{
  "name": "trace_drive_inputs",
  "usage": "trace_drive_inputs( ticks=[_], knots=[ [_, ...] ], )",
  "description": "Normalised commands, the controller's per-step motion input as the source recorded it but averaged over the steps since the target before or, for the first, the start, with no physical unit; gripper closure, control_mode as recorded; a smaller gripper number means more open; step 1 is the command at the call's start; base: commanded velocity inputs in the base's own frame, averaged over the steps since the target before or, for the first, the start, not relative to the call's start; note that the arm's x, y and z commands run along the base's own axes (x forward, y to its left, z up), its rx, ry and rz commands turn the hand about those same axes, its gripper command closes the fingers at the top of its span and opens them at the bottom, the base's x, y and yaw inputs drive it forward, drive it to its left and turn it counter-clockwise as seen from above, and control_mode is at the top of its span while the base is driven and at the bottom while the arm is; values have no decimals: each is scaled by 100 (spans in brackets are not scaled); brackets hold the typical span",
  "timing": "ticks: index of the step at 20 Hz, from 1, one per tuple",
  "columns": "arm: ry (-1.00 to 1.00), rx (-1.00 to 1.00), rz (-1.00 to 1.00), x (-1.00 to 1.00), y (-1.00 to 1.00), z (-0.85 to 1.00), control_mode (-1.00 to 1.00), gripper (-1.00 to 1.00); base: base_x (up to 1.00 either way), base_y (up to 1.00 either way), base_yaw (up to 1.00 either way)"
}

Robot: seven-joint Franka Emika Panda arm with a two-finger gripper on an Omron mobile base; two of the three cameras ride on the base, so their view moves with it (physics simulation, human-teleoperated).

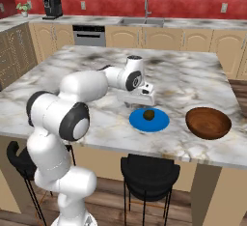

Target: Pick the chicken drumstick and avocado from their plates and place them in the bowl. Then put the bowl in the fridge.

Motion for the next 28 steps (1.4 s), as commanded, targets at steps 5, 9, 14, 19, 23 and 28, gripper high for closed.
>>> trace_drive_inputs(
  ticks=[5,9,14,19,23,28],
  knots=[
    [18,-1,-4,53,-34,-26,-100,-100,0,0,0],
    [9,0,-2,45,-19,-25,-100,-100,0,0,0],
    [4,0,0,43,-11,-27,-100,-100,0,0,0],
    [9,0,0,38,-7,-34,-100,-100,0,0,0],
    [15,0,0,24,-13,-32,-100,-100,0,0,0],
    [15,0,0,10,-12,-27,-100,-100,0,0,0]
  ],
)
